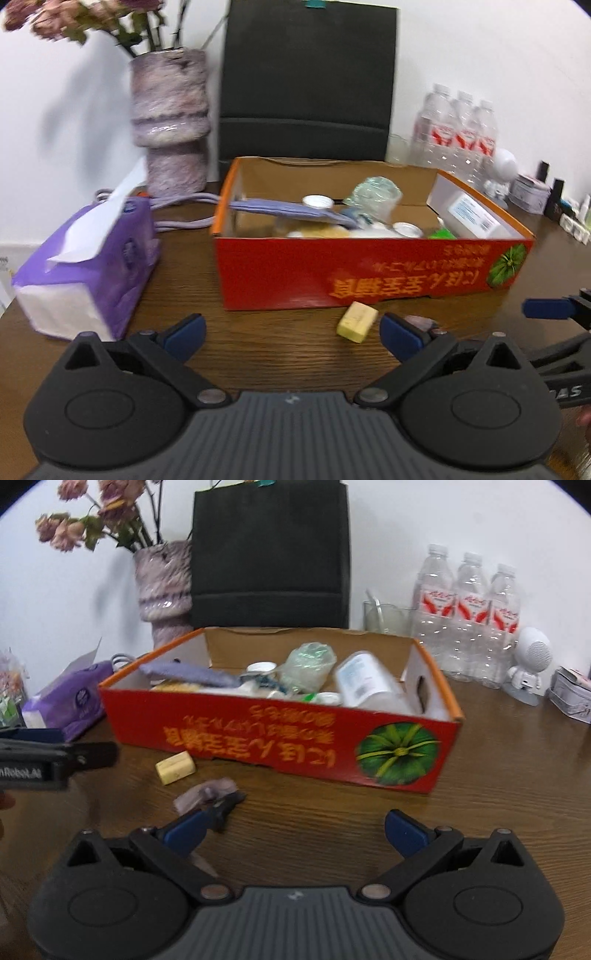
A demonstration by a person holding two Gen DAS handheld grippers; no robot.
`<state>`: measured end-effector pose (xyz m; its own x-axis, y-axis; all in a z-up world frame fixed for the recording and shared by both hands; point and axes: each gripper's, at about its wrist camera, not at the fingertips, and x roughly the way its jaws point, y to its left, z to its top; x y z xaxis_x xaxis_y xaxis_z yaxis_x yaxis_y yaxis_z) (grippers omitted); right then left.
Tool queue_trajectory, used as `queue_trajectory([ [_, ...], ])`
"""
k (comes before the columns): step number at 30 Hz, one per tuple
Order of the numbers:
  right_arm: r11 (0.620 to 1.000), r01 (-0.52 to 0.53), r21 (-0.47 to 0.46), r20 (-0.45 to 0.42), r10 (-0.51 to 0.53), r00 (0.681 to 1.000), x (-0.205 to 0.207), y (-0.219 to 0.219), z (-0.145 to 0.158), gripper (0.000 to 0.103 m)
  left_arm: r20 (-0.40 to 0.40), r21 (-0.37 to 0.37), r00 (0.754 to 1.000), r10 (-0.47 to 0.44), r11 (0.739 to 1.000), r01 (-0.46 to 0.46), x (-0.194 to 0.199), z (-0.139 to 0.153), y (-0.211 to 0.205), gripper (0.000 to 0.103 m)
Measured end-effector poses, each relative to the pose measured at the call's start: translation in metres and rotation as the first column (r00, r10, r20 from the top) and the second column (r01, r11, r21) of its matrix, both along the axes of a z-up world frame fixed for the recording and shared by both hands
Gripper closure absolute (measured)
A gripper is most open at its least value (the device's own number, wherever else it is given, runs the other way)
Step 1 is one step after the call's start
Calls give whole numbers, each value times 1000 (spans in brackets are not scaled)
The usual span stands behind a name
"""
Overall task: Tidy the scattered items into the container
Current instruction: 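Move both tools back toward the yellow sponge and clear packet on the table, then grasp the clear packet with the right tool while the left grasps the yellow sponge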
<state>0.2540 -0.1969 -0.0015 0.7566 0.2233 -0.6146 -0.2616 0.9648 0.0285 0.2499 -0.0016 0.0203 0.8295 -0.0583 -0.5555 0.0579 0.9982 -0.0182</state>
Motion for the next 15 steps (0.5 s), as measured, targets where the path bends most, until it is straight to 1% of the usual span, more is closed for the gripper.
queue_trajectory([
  [3,1000,5,5,-9,-5,1000,5,11,-3,4,-1,38,1000,-22,999,22,6,-5,-8,7],
  [5,1000,2,8,-13,-2,1000,7,15,-5,6,-12,26,1000,-29,999,29,10,-7,-8,7],
  [9,1000,5,-15,-14,-5,1000,11,24,-7,6,-33,-14,998,-54,998,53,23,-9,-7,7],
  [11,1000,5,-16,-13,-5,1000,13,27,-7,6,-35,-15,997,-70,997,69,28,-10,-10,11],
  [13,1000,6,-22,-8,-6,1000,15,29,-7,8,-42,-13,996,-84,996,83,33,-12,-14,12],
  [15,1000,3,-30,-9,-3,1000,18,32,-8,12,-53,-13,995,-87,996,86,39,-16,-18,19],
])
